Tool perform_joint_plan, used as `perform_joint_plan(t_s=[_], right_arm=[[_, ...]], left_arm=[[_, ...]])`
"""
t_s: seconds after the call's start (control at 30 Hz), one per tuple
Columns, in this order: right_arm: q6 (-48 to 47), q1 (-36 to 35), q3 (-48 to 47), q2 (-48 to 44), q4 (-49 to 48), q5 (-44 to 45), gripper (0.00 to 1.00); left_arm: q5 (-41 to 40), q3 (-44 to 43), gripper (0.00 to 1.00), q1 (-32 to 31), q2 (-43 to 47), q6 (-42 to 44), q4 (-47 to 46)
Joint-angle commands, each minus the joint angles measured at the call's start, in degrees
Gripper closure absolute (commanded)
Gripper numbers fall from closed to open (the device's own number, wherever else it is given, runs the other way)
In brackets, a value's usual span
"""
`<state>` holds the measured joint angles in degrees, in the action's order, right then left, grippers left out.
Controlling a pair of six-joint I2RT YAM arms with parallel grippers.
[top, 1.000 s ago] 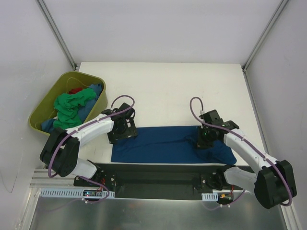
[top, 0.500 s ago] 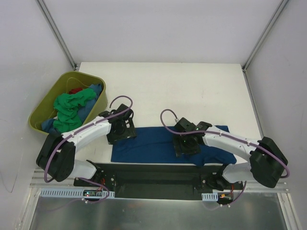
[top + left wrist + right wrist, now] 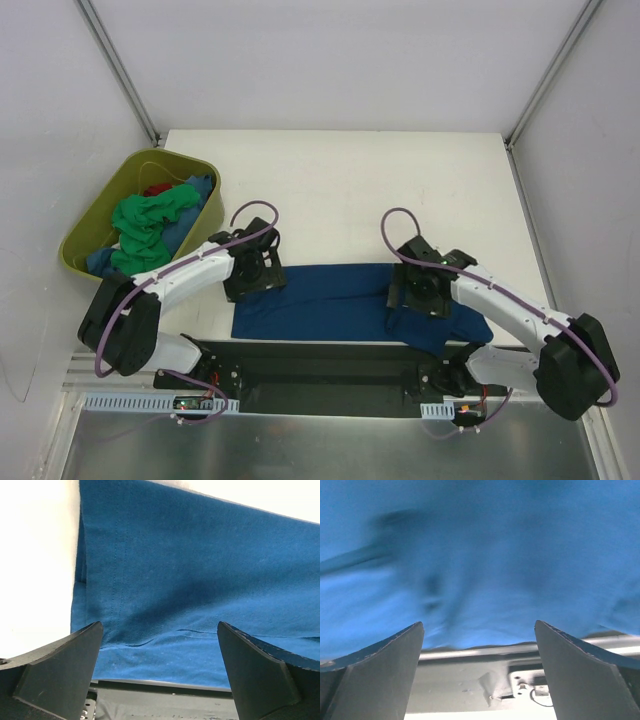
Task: Fold and stack the t-shirts
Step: Rotate the tshirt 90 degrees
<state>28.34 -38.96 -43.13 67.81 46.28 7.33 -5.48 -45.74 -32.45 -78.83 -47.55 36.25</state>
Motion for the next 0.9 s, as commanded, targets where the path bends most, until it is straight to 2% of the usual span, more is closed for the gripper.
perform_joint_plan(t_s=[0.0, 0.13, 0.27, 0.33, 0.37, 0.43, 0.47, 0.5, 0.53, 0.6, 0.63, 0.7, 0.73, 0.8, 0.83, 0.87], right_arm=[[3.9, 9.5, 5.7, -4.1, -0.1, -2.1, 0.03], [0.9, 17.0, 7.0, -0.1, -5.7, -5.6, 0.03], [-3.7, 24.1, 2.0, 12.6, -9.5, -6.9, 0.03], [-6.0, 27.2, -4.6, 17.9, -10.1, -6.8, 0.03], [-6.6, 28.1, -7.5, 23.8, -10.2, -6.6, 0.03], [-8.9, 30.3, -17.0, 30.3, -8.9, -9.0, 0.03], [-9.2, 30.8, -20.9, 36.6, -6.9, -9.3, 0.03], [-10.0, 31.0, -25.0, 39.6, -5.0, -7.7, 0.03], [-11.5, 31.3, -33.7, 42.3, -2.5, -7.5, 0.03], [-12.9, 31.6, -43.5, 50.6, 1.1, -6.8, 0.03], [-14.8, 31.8, -53.7, 53.6, 4.6, -6.8, 0.03], [-16.8, 31.6, -65.5, 63.2, 7.1, -6.7, 0.03], [-19.9, 31.4, -77.7, 69.7, 10.4, -6.8, 0.03], [-21.8, 31.2, -87.4, 75.9, 10.6, -15.7, 0.03], [-22.4, 30.7, -95.6, 81.4, 9.7, -19.3, 0.03], [-21.8, 30.4, -97.5, 83.5, 8.1, -24.1, 0.03]], left_arm=[[2.0, -1.2, 0.01, -1.2, -0.3, 0.1, -0.8], [4.6, 0.1, 0.01, -1.3, -1.1, 1.1, -3.4], [7.3, 1.0, 0.01, -1.3, -3.2, 2.4, -6.3], [8.4, 1.2, 0.01, -1.2, -4.7, 3.0, -7.5], [8.6, 1.2, 0.01, -1.3, -5.1, 3.2, -7.9], [9.1, 1.0, 0.01, -1.3, -6.7, 3.3, -8.6], [10.2, 1.0, 0.01, -1.3, -7.0, 3.3, -9.3], [10.7, 1.0, 0.01, -1.4, -7.7, 3.1, -9.5], [11.4, 1.0, 0.01, -1.7, -7.8, 2.3, -10.0], [13.7, 1.3, 0.01, -2.2, -8.4, 1.6, -11.7], [14.4, 1.4, 0.01, -3.4, -8.8, 0.5, -12.5], [16.7, 1.3, 0.01, -5.2, -10.7, -1.7, -15.3], [17.4, 0.7, 0.01, -7.3, -11.8, -2.4, -16.2], [19.6, -0.7, 0.01, -9.7, -15.6, -4.1, -18.3], [20.4, -2.4, 0.01, -12.4, -17.0, -4.7, -19.0], [21.1, -3.6, 0.01, -13.8, -19.9, -5.4, -19.5]])
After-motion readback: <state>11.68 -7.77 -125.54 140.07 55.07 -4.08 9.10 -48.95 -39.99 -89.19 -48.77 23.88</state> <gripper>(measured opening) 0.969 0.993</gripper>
